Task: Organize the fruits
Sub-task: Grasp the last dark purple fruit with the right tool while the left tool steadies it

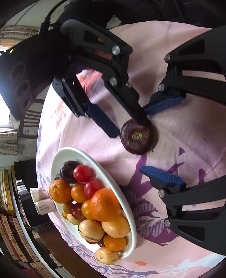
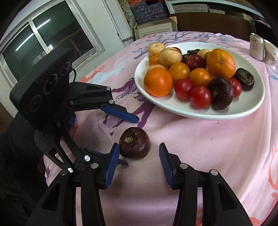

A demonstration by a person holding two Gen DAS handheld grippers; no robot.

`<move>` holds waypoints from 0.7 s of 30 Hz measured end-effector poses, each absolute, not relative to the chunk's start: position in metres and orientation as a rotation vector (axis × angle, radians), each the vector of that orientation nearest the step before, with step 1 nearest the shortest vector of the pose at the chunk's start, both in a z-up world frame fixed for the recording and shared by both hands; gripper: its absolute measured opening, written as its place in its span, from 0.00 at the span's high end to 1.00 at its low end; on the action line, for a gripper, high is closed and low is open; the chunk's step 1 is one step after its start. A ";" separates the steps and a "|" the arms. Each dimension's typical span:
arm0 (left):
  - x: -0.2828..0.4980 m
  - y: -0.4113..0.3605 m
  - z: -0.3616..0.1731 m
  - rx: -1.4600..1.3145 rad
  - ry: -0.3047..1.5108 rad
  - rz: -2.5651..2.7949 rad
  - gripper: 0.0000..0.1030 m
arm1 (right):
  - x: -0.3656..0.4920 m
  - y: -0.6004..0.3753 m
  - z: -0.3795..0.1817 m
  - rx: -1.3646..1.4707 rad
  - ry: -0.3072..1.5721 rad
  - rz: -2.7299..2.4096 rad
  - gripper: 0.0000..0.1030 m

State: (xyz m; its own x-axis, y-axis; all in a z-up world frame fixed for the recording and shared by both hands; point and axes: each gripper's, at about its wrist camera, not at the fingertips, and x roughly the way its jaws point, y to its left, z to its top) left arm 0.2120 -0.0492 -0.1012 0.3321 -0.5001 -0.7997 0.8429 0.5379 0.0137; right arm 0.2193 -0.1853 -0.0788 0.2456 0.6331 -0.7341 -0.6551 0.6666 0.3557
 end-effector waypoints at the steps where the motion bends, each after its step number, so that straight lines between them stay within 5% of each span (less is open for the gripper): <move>1: 0.208 -0.050 -0.101 0.476 0.835 -0.936 0.55 | 0.220 -0.184 -0.079 -0.023 0.993 0.889 0.57; 21: 0.198 -0.060 -0.099 0.526 0.824 -0.904 0.61 | 0.225 -0.198 -0.082 0.085 1.021 0.952 0.76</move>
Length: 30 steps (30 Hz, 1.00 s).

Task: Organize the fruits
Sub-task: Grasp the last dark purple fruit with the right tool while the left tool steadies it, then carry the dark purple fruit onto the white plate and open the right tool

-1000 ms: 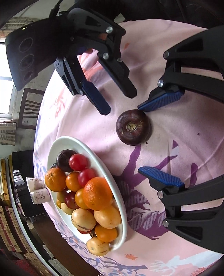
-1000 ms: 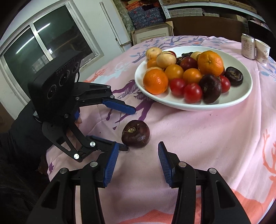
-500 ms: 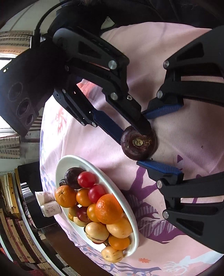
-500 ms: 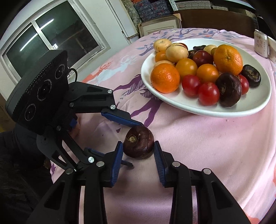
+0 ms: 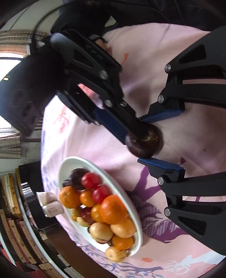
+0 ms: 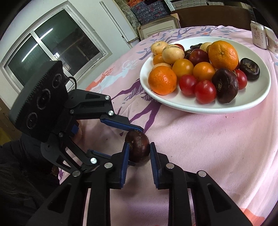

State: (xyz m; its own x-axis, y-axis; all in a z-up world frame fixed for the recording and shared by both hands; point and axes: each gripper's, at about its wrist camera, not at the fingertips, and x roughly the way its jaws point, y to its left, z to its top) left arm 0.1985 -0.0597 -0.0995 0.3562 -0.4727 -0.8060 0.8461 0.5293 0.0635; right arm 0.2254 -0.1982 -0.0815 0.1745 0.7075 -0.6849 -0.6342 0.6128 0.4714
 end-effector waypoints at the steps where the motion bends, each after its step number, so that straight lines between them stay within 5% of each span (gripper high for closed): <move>1: 0.199 -0.058 -0.100 0.518 0.824 -0.907 0.60 | 0.227 -0.197 -0.081 0.079 1.024 0.951 0.76; 17: 0.195 -0.055 -0.090 0.462 0.807 -0.917 0.62 | 0.226 -0.193 -0.079 0.123 1.037 1.005 0.78; 30: 0.227 -0.064 -0.019 0.442 0.664 -0.850 0.61 | 0.252 -0.210 -0.004 0.105 0.886 0.961 0.78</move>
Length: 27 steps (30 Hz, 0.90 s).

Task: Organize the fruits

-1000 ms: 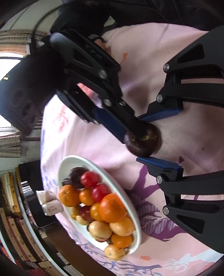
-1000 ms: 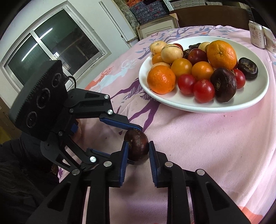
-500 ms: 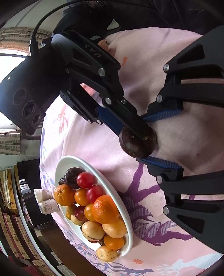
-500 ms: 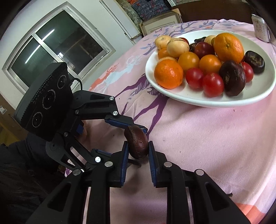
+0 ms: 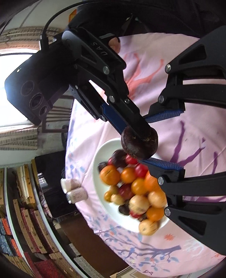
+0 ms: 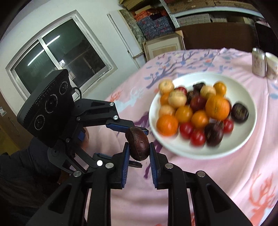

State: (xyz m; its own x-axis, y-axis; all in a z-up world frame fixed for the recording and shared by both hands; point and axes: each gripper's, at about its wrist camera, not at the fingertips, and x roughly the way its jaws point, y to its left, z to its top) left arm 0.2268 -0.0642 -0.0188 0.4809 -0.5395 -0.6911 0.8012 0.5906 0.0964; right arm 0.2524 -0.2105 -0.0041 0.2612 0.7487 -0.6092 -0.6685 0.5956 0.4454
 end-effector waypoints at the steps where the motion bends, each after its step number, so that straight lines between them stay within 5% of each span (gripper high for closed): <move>1: 0.235 -0.064 -0.015 0.428 0.660 -0.835 0.61 | 0.258 -0.211 0.001 0.101 0.877 0.948 0.78; 5: 0.280 -0.062 -0.009 0.345 0.666 -0.725 0.51 | 0.298 -0.206 0.017 0.079 0.854 0.869 0.78; 6: 0.295 -0.060 -0.010 0.306 0.680 -0.674 0.41 | 0.308 -0.205 0.018 0.074 0.852 0.844 0.77; 8: 0.319 -0.051 -0.016 0.220 0.720 -0.576 0.26 | 0.328 -0.204 0.017 0.075 0.855 0.774 0.65; 11: 0.331 -0.038 -0.018 0.127 0.741 -0.517 0.24 | 0.332 -0.207 0.020 0.068 0.823 0.709 0.48; 13: 0.326 -0.031 -0.016 0.115 0.750 -0.491 0.04 | 0.324 -0.213 0.020 0.071 0.813 0.702 0.46; 19: 0.291 -0.025 -0.024 0.104 0.827 -0.367 0.05 | 0.283 -0.232 0.014 0.090 0.800 0.634 0.08; 27: 0.234 -0.023 -0.030 0.108 0.885 -0.197 0.05 | 0.233 -0.254 -0.016 0.130 0.860 0.478 0.04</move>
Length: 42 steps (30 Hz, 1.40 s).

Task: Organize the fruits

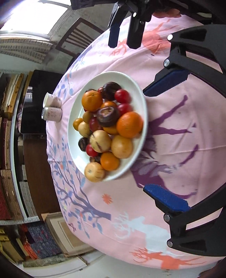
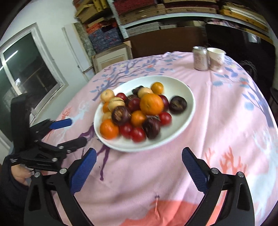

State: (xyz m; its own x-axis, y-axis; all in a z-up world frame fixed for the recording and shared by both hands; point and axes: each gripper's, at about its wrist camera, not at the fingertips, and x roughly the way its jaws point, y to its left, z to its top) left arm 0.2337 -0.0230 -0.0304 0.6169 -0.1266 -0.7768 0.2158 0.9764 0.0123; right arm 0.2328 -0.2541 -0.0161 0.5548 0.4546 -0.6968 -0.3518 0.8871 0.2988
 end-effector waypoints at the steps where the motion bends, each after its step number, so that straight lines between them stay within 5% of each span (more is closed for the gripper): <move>1: 0.228 -0.022 -0.029 0.107 0.883 -0.181 0.05 | 0.226 -0.258 -0.017 0.145 0.861 0.453 0.04; 25: -0.005 0.002 0.056 0.048 0.621 0.015 0.05 | 0.005 -0.270 0.061 0.037 0.611 0.312 0.04; 42: -0.012 -0.007 0.056 0.068 0.608 0.020 0.04 | -0.008 -0.283 0.062 0.063 0.603 0.278 0.04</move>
State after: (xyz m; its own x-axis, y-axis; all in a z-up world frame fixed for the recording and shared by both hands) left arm -0.0124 -0.0069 0.0561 0.8207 0.0384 -0.5701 0.0015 0.9976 0.0693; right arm -0.0084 -0.2828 0.0618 0.7876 0.2760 -0.5509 -0.2395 0.9609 0.1389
